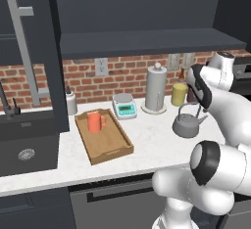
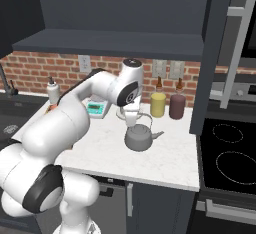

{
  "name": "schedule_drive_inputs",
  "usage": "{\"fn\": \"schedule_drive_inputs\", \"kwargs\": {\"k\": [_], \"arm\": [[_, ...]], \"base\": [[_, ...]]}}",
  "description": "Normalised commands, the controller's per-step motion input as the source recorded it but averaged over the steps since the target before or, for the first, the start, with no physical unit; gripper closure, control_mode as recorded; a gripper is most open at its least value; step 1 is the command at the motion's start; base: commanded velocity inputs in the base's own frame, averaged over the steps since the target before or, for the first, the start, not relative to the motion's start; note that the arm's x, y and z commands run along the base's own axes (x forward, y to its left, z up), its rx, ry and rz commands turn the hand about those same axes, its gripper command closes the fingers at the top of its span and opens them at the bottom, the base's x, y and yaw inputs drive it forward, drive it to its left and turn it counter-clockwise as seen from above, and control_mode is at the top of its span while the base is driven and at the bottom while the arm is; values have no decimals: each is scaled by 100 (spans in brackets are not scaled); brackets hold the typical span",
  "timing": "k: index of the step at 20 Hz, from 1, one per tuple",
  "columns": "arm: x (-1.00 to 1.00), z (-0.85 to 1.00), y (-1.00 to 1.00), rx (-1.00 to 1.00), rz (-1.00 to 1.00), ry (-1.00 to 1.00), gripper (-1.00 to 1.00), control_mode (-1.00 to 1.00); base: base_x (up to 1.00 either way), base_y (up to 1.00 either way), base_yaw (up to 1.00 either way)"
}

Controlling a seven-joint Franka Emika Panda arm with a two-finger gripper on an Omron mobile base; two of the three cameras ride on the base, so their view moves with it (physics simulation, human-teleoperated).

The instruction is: Pick the kettle from the counter and place it on the tray. Then pick the mug from the cabinet and place it on the tray. Then close the cabinet doors.

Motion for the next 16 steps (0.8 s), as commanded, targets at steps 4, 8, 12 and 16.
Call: {"fn": "schedule_drive_inputs", "kwargs": {"k": [4, 8, 12, 16], "arm": [[6, -4, -1, 0, 0, 0, -100, -100], [2, -15, 0, 0, -1, 0, -100, -100], [3, -15, 0, 0, -1, 0, -100, -100], [3, -13, 0, 0, 0, 0, -100, -100]], "base": [[0, 0, 0], [0, 0, 0], [0, 0, 0], [0, 0, 0]]}}
